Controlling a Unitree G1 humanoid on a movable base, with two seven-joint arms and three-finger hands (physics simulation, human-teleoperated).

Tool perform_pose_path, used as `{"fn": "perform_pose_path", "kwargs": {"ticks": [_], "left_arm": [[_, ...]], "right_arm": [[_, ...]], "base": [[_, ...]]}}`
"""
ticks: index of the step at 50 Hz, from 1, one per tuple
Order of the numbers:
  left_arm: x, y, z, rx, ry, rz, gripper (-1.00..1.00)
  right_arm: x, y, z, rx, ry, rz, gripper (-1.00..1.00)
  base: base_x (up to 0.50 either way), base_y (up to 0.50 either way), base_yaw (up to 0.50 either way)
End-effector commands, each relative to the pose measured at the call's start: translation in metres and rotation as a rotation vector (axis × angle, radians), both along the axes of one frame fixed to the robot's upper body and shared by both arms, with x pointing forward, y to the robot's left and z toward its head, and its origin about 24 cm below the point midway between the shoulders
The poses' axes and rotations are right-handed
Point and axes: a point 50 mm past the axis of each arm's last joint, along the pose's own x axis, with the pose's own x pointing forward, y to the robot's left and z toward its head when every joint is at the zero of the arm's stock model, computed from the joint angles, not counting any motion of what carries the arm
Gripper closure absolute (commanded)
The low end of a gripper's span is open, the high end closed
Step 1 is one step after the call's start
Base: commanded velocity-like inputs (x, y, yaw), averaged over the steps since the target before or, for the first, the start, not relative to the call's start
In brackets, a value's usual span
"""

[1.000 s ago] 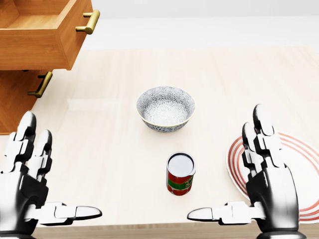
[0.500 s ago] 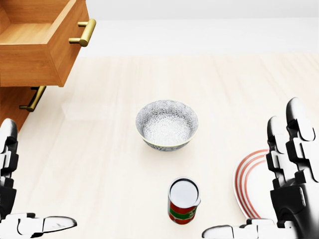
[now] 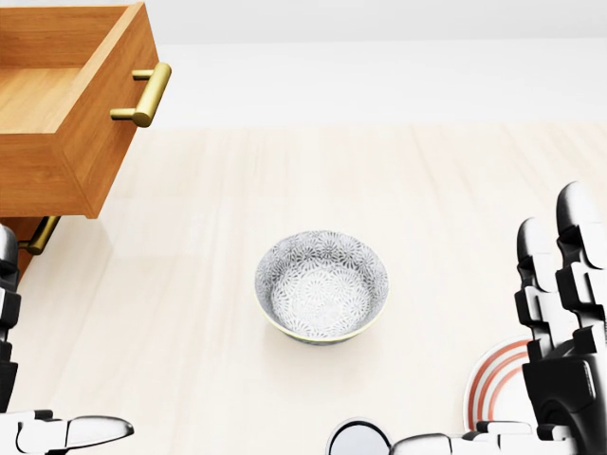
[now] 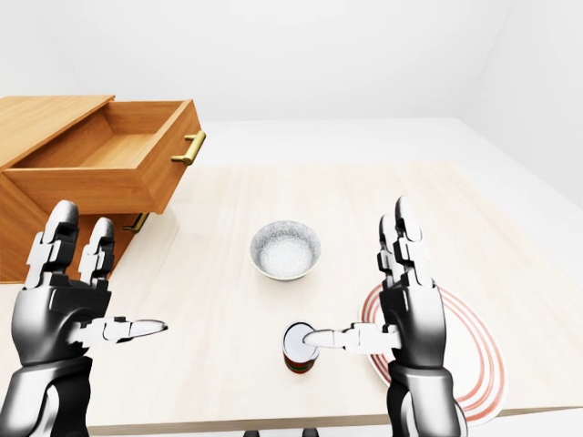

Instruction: Put the ketchup in the top drawer of the cabinet.

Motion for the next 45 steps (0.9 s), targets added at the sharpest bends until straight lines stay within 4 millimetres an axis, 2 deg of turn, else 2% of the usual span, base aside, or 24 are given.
{"fn": "perform_pose_path", "kwargs": {"ticks": [1,7,29,45], "left_arm": [[-0.001,0.001,-0.002,-0.003,0.011,0.001,-1.0],[-0.001,0.001,-0.003,-0.003,0.014,-0.001,-1.0],[0.002,0.002,-0.004,-0.006,0.016,0.003,-1.0],[-0.003,0.001,0.001,-0.002,-0.005,-0.002,-1.0]], "right_arm": [[0.0,-0.001,0.001,-0.004,-0.003,-0.01,-1.0],[0.0,-0.002,-0.003,-0.07,0.024,-0.054,-1.0],[0.004,0.003,-0.007,-0.062,0.038,-0.022,-1.0],[0.007,0.004,-0.01,-0.069,0.056,-0.016,-1.0]], "base": [[0.0,0.0,0.0],[0.0,0.24,0.0],[0.0,0.5,0.0],[0.0,0.5,0.0]]}}
